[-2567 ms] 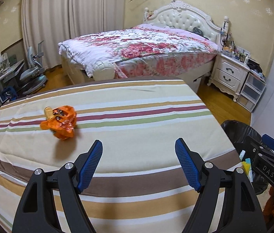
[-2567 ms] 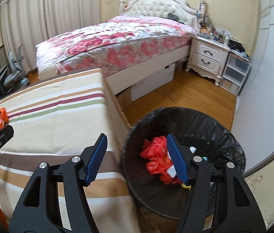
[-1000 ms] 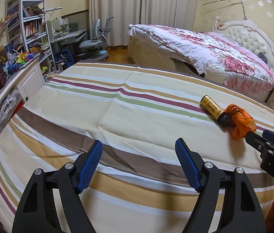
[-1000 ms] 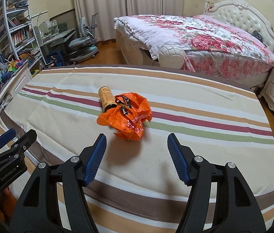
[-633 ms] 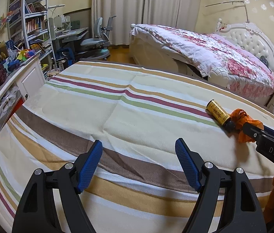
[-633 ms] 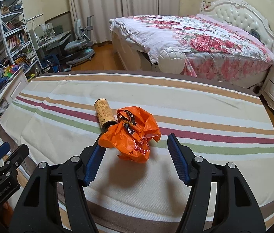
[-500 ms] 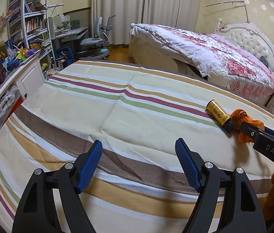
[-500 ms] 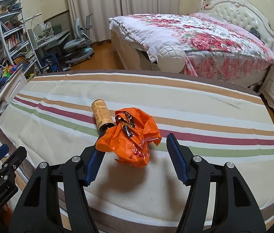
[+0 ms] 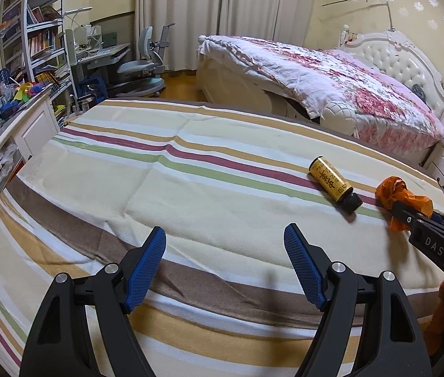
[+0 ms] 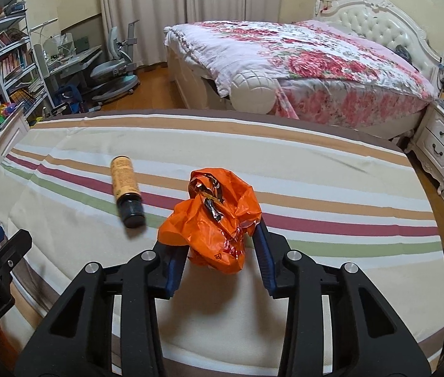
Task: Collect trash
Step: 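Grasp the yellow can with the left tool while the right tool holds the bag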
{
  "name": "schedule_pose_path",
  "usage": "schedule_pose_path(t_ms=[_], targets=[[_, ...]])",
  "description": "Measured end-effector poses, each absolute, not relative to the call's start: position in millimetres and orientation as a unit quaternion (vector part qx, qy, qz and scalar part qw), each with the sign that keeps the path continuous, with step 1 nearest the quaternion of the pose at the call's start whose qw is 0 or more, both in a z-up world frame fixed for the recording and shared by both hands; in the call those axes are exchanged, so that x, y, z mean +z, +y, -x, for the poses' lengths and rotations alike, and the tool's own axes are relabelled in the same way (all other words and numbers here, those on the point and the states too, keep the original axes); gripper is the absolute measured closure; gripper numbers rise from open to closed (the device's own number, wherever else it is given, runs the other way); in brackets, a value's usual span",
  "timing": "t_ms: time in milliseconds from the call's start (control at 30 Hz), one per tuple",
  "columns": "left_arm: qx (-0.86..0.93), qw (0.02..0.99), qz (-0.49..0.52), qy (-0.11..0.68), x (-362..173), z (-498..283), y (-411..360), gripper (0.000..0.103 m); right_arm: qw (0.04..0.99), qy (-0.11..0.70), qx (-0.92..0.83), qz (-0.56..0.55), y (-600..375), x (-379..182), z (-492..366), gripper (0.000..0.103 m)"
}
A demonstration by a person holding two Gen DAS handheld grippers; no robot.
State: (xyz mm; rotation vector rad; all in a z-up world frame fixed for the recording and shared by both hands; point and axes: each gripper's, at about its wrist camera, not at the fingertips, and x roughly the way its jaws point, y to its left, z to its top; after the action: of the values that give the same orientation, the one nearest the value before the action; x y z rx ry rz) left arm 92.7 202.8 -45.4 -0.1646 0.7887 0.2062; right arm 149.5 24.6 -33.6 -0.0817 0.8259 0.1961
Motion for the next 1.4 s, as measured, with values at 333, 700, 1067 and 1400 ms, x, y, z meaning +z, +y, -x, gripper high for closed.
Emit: schedule_pose_path(t_ms=[333, 700, 1067, 1400], targets=[[0.076, 0.916, 0.063, 0.388, -46, -112, 165, 0.028, 0.913, 0.407, 0.020, 0.017, -53, -39, -157, 0.065], [0.062, 0.918, 0.042, 0.389, -45, -135, 133, 0.028, 0.911, 0.411, 0.021, 0.007, -74, -44, -162, 0.065], [0.065, 0.916, 0.034, 0.394, -46, -166, 123, 0.028, 0.905, 0.424, 0.030, -0.002, -75, -49, -163, 0.065], [0.029, 0.901, 0.069, 0.428, -57, -171, 132, 0.060, 0.905, 0.424, 0.030, -0.001, -74, -49, -164, 0.065]])
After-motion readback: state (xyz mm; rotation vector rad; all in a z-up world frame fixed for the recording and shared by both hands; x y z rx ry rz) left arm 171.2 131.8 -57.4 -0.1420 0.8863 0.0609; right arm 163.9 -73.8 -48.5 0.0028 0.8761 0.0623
